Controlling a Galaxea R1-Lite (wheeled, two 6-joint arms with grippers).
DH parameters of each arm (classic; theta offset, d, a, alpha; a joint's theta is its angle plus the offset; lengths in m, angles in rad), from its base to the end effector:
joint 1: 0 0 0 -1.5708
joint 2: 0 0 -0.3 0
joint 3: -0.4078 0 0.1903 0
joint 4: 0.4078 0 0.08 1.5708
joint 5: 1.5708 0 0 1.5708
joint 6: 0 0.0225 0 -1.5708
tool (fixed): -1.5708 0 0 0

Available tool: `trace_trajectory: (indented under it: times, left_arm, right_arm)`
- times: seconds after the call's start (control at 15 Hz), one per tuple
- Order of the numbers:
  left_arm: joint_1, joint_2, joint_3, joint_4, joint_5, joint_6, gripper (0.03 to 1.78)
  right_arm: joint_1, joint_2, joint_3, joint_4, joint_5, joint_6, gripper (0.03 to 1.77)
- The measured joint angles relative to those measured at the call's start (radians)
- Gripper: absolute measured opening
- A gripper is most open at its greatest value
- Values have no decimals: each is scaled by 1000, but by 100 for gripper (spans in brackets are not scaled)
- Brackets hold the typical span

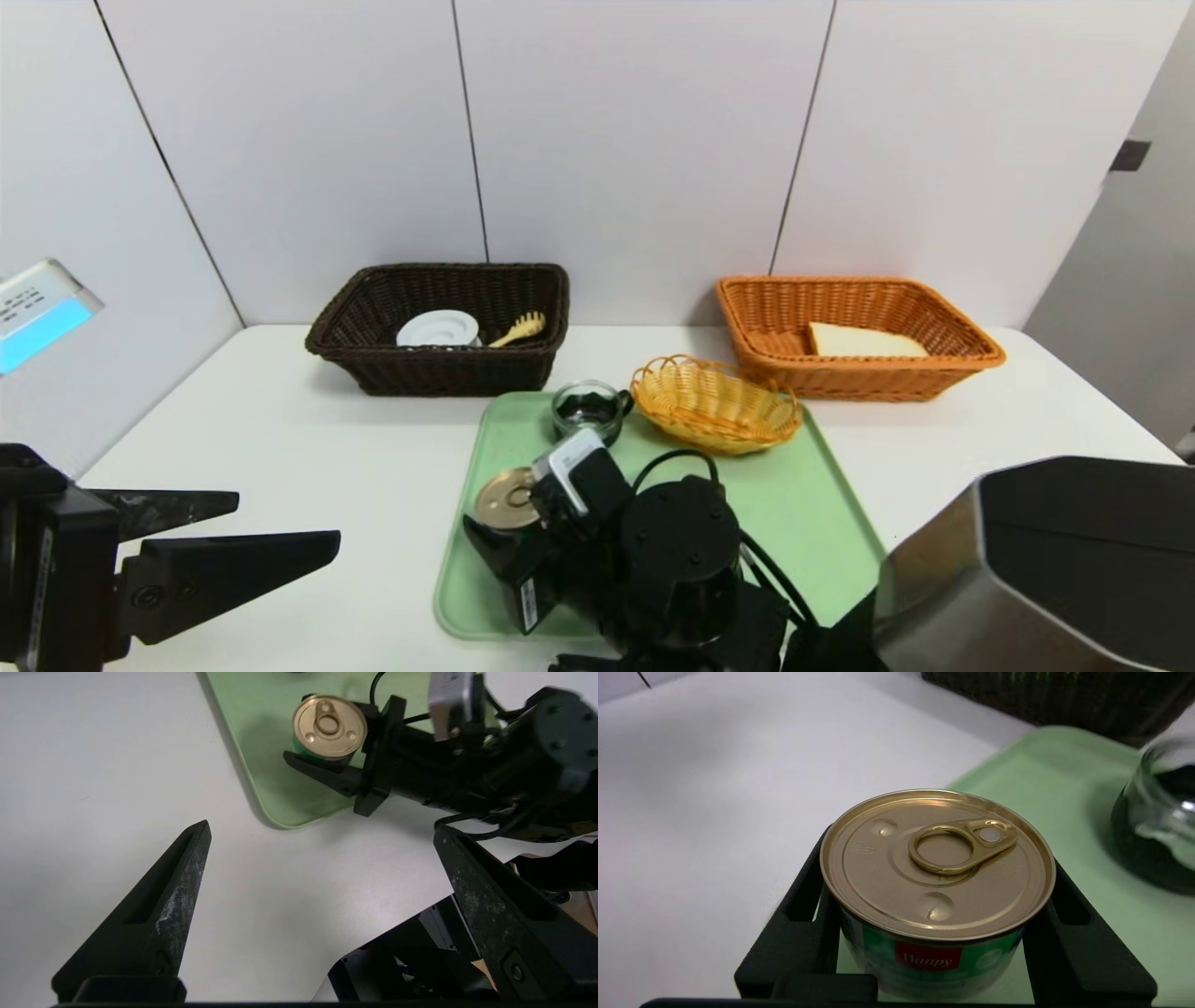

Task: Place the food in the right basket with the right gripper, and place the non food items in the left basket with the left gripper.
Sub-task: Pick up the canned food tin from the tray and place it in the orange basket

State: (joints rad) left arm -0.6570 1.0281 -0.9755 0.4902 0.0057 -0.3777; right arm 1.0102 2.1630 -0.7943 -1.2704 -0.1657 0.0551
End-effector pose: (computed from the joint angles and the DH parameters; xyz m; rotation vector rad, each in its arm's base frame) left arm 0.0882 -0.0678 0.2701 -0.1765 0.6322 -0.5256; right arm 0.2042 0.3183 0.0829 -0.0044 0.1075 0.8410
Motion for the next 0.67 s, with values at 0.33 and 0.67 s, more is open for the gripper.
trace_trajectory:
  times: [0.33, 0.67]
  left_arm:
    - [0, 2, 13, -3, -1, 0, 169]
    - [0, -6, 11, 1, 2, 1, 169]
  right_arm:
    - [-86, -217, -209, 265, -13, 2, 103]
    - [-360, -328, -524, 617, -8, 12, 103]
